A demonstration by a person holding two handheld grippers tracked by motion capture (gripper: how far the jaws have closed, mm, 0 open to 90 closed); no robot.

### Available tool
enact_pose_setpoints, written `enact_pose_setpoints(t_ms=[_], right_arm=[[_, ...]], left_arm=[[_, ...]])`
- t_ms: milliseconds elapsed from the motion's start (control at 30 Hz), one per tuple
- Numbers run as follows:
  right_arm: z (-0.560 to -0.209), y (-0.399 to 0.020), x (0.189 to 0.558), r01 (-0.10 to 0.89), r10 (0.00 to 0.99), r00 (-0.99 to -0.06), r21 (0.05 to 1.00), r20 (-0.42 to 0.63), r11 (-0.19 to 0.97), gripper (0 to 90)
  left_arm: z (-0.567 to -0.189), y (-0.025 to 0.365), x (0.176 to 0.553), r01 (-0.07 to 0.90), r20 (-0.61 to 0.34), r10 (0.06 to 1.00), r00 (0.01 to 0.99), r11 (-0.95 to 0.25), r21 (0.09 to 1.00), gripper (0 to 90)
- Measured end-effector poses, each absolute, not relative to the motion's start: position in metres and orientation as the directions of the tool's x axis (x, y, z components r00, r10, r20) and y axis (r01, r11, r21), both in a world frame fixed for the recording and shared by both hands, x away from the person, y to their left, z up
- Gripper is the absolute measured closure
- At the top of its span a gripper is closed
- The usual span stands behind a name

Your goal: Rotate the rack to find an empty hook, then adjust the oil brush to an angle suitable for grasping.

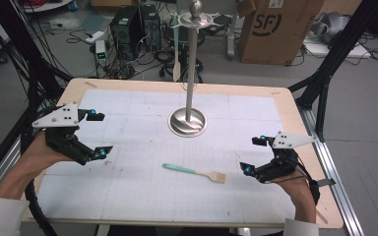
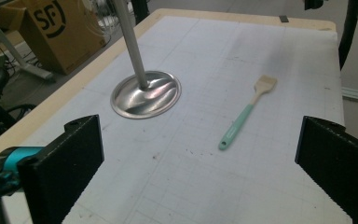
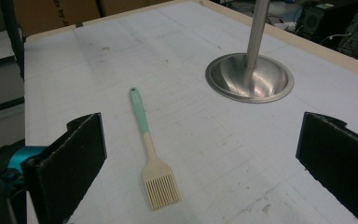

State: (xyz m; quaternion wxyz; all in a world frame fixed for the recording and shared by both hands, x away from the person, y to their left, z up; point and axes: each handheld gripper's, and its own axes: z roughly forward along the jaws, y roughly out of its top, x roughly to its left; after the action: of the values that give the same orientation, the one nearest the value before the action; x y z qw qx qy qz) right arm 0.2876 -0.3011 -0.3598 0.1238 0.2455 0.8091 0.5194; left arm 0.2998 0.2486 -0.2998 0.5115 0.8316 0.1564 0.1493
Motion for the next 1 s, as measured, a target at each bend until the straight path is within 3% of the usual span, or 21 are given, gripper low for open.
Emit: enact_pose_setpoints(t_ms=[1000], right_arm=[[-0.354, -0.294, 0.284, 0.267, 0.523, -0.851, 0.890, 0.038, 0.370, 0.1]], left_arm=[[-0.352, 0.270, 0.285, 0.122, 0.056, 0.423, 0.904, -0.382, 0.916, 1.6]])
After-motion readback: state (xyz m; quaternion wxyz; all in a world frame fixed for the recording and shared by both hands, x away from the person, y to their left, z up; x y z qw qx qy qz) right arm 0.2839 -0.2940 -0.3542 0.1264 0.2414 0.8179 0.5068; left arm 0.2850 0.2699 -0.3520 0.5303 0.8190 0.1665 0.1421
